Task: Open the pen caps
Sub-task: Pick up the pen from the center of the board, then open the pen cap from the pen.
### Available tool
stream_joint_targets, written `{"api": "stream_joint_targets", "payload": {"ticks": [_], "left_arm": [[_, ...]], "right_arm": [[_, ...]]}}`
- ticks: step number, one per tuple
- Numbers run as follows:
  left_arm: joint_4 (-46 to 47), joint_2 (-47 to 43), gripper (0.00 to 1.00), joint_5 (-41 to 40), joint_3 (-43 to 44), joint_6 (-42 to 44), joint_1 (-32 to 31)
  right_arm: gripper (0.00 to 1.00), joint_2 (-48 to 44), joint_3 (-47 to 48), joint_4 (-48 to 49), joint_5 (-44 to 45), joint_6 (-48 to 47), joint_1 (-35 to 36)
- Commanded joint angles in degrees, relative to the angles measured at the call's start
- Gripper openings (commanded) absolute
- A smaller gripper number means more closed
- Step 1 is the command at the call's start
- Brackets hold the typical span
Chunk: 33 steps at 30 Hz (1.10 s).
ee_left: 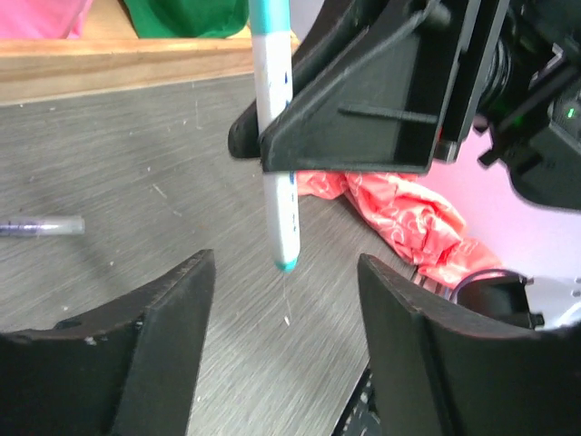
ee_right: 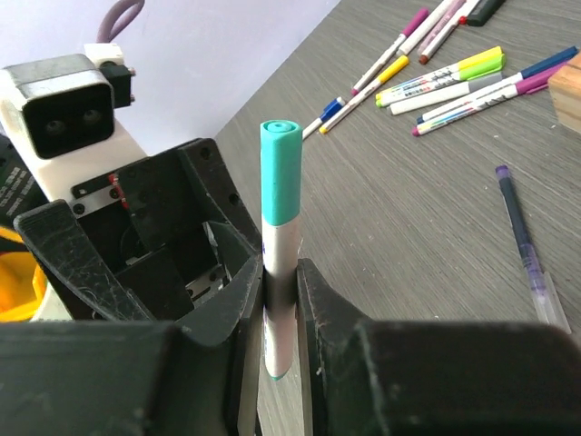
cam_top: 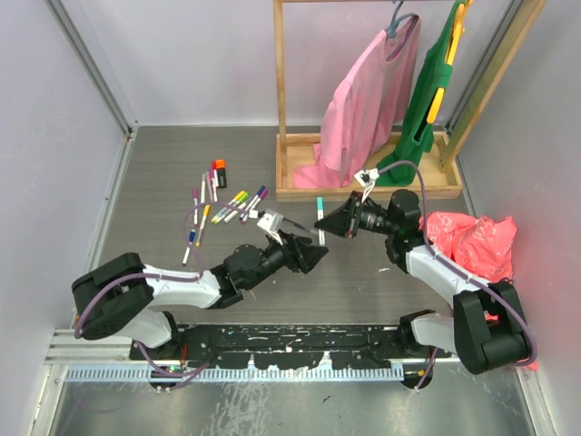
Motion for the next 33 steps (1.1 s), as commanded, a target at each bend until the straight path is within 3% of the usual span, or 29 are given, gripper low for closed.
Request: {"api": "stream_joint_targets", "payload": {"ticks": [1,7,13,16,21,28,33], "left_arm": [[3.61,-5.36,0.69,1.94,-4.06,3.56,-0.04],[-0.17,-15.88,0.99,1.88,-9.20,9.19,0.22],[-11.94,-27.65,0.98,-0.21,-10.66,12.40,1.06],[-12.45,-31.05,0.98,2.85,-12.07,11.79,2.51],[-10.96,-32.16,0.98,11.37,-12.97,5.50,9.10],[-0.31,-26.51,0.98,21.72,-14.35,-6.86,19.98],[8.62,-20.20,0.98,27.20,-13.78,-13.52,23.52]], "right_arm": [[0.01,-0.16,6.54,-10.61,-6.50,-12.28,0.14],[0.01,1.08,11.58,-24.41,-9.92,-23.80,0.14],[0.03,1.62,15.27,-36.93,-10.09,-34.79,0.10],[0.08,2.08,16.57,-41.82,-9.91,-39.37,0.14],[0.06,2.55,18.51,-48.31,-8.07,-44.96,0.15],[0.05,2.95,18.35,-48.73,-7.96,-45.59,0.13],[0.05,3.22,18.54,-49.11,-8.23,-45.64,0.16]]}}
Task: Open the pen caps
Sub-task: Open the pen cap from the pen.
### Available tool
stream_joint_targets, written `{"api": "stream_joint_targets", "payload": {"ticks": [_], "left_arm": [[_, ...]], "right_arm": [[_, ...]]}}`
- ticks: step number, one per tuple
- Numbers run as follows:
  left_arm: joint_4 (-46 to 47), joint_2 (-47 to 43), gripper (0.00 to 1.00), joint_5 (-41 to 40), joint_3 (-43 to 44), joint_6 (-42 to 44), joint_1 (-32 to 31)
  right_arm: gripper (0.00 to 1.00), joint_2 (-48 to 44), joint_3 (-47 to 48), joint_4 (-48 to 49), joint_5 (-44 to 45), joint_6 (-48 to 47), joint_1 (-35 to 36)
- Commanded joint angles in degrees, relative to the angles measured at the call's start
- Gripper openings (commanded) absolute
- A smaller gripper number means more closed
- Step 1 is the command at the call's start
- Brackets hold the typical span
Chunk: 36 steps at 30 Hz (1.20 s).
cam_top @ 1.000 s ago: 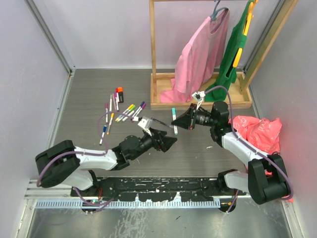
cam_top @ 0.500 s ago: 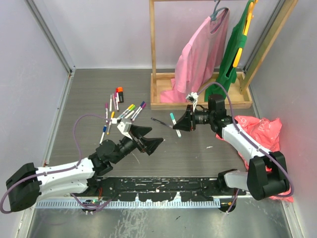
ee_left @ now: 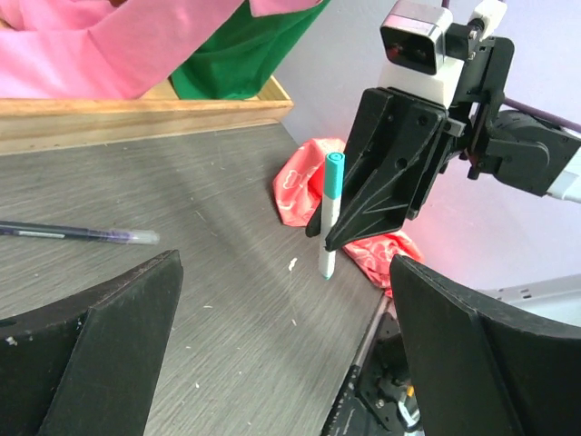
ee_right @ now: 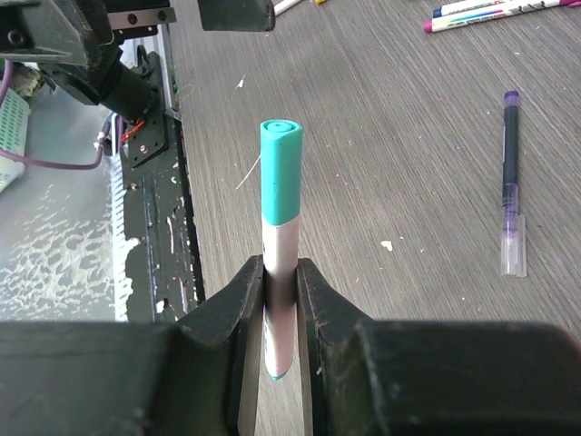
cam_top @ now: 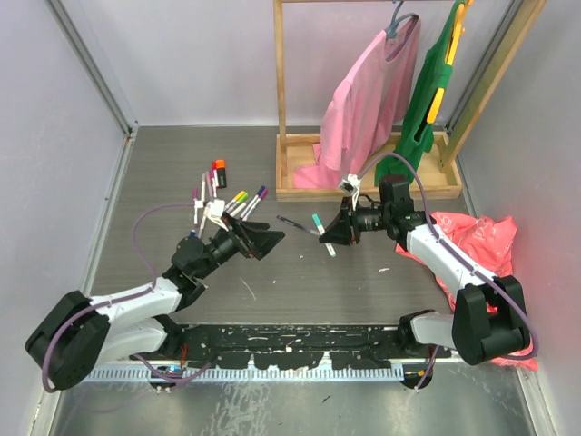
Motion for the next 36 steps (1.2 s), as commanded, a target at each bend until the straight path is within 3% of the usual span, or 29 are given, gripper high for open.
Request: {"api": "stream_joint_targets", "payload": {"ticks": [1,9,17,28,36], "left_arm": [[13.21,4.43,0.98,7.52,0.88,-7.78,2.04],[17.42,10.85,0.98,8.99,4.24,-9.53,2.53],[18.58,15.49,0.99,4.60,6.39,-11.38,2.65],[19.62,22.02,0.88,3.68,11.85,-12.27,-0.37],[27.27,31.06,0.69,3.38,14.52,-15.83,-2.21]], "right_arm": [[0.05,0.31,2.49,0.09,-0.77,-1.33,0.21],[0.05,1.07,2.80,-0.09,-1.93,-0.54,0.24],[0.05,1.81,2.98,-0.16,-2.68,-0.17,0.77],[0.05,2.63,3.18,-0.26,-3.26,-0.21,1.35],[0.05,2.88,3.25,-0.43,-3.27,-0.34,1.64]]}}
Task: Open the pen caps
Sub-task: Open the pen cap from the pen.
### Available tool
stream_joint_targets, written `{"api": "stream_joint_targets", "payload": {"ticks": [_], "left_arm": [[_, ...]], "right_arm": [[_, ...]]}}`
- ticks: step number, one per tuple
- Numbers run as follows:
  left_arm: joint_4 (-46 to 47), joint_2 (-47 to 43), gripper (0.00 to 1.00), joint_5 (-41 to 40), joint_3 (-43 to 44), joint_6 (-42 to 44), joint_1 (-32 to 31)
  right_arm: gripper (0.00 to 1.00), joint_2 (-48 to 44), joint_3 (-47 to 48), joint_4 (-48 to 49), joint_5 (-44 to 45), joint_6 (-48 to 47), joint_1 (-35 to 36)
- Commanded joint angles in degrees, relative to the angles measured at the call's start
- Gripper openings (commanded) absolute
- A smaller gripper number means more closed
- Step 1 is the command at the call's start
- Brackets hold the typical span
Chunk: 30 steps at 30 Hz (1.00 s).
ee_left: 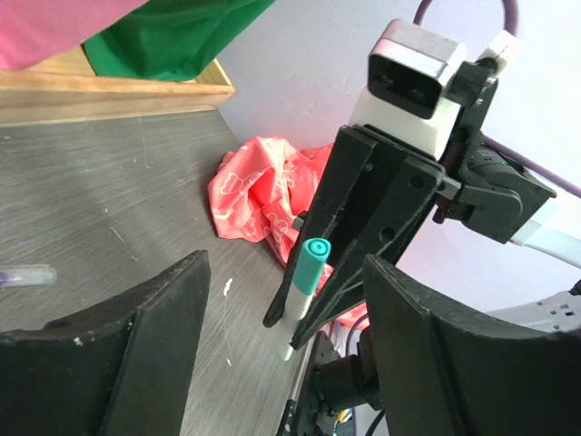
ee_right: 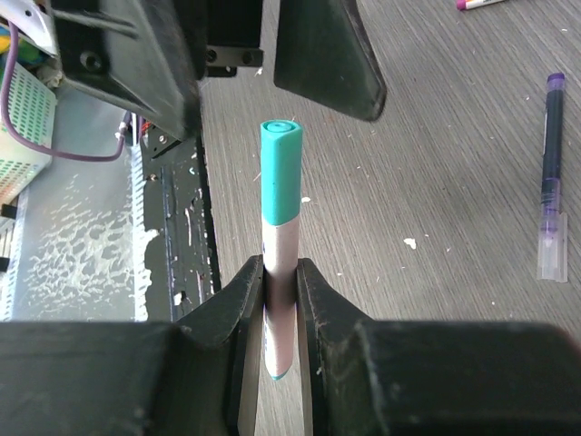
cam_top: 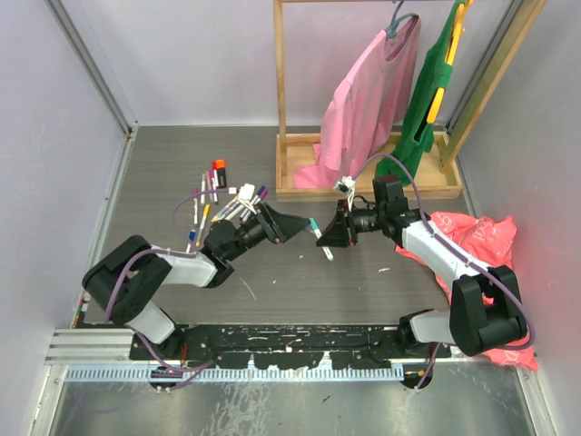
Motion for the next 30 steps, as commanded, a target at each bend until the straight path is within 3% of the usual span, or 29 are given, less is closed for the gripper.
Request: {"api": "stream_joint_targets", "payload": {"ticks": [1,12,22,30], "left_arm": [[9.37,4.00,0.67,-0.82,2.85,-2.37,-0.81],[10.75,8.18,0.48,-0.22,5.50,-3.16,-2.44],[10.75,9.17,0.38,0.16,5.50,-2.95,-3.45],[10.68,8.94,0.00,-0.31,5.61,-1.33,-3.45]], "right_arm": [[0.05,-0.05,2.55,0.85,-1.62,-0.23,0.46],[0.05,0.24,2.72,0.41,-1.51,-0.50,0.62],[0.05,0.97,2.94,0.31,-1.75,-0.17,0.71],[0.05,1.64,3.17,-0.07,-2.21,-0.06,0.74]]}}
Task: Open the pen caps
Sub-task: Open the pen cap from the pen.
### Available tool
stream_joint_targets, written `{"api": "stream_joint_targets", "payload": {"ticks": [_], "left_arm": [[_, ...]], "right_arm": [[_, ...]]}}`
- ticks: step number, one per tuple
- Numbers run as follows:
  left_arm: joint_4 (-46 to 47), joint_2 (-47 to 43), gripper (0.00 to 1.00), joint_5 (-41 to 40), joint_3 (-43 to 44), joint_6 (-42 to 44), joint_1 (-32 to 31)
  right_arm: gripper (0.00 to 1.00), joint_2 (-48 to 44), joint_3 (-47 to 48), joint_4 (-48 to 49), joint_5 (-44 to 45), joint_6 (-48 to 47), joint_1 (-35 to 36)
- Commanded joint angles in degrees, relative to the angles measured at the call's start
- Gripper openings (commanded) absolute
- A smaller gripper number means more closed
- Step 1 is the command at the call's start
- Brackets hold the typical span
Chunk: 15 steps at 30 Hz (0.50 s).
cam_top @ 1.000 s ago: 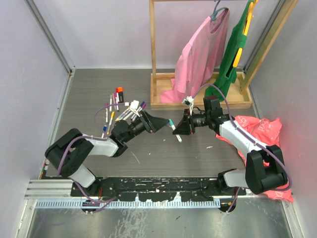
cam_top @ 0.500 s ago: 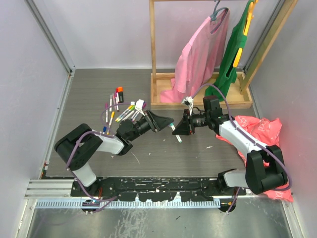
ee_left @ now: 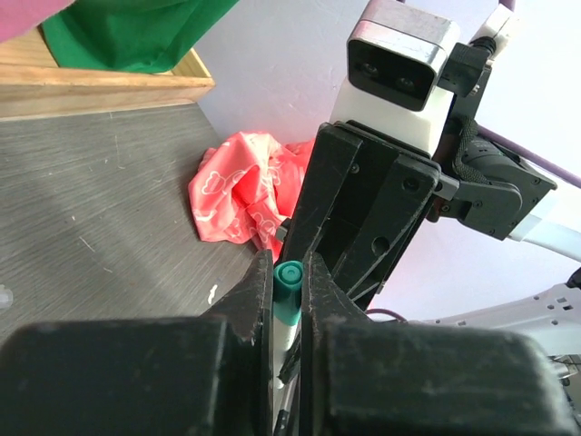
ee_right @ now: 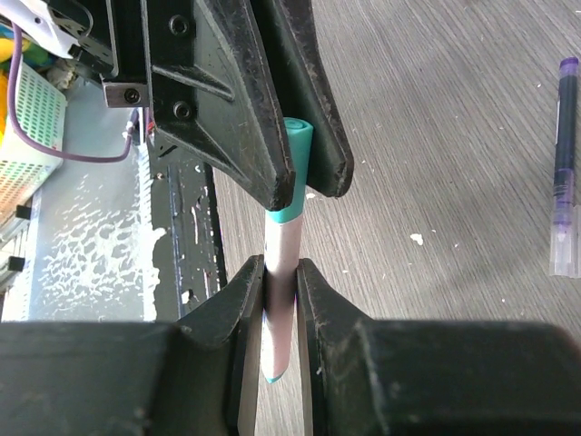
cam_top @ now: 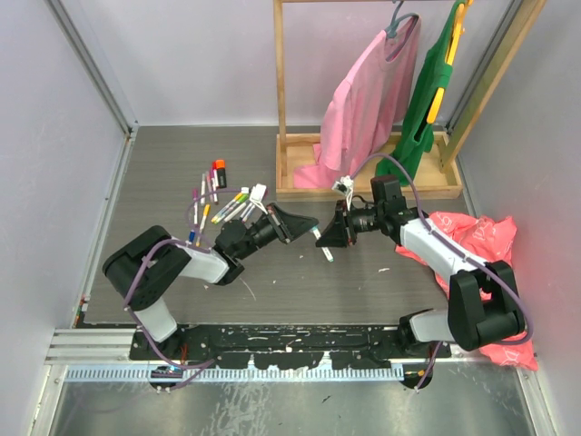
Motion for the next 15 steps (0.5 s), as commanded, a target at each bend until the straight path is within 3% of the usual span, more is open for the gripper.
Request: {"api": "stream_joint_targets", "payload": {"ticks": [1,9,15], "left_arm": [[4.57,-0.21,0.00,-0.45,1.35,1.68,-0.27],[2.08,-6.77,0.00,-5.98,3.36,13.17,5.73],[0.88,-11.25,0.00,-8.81,6.14,11.10,15.38]], "right_arm": [[0.05,0.04,2.74,0.53,-1.83,-0.50,0.33],[0.01,3.90,1.86,2.08,-6.84,2.37,0.94],[0.01,4.46,1.67,1.68,-6.94,1.46,1.65]]}}
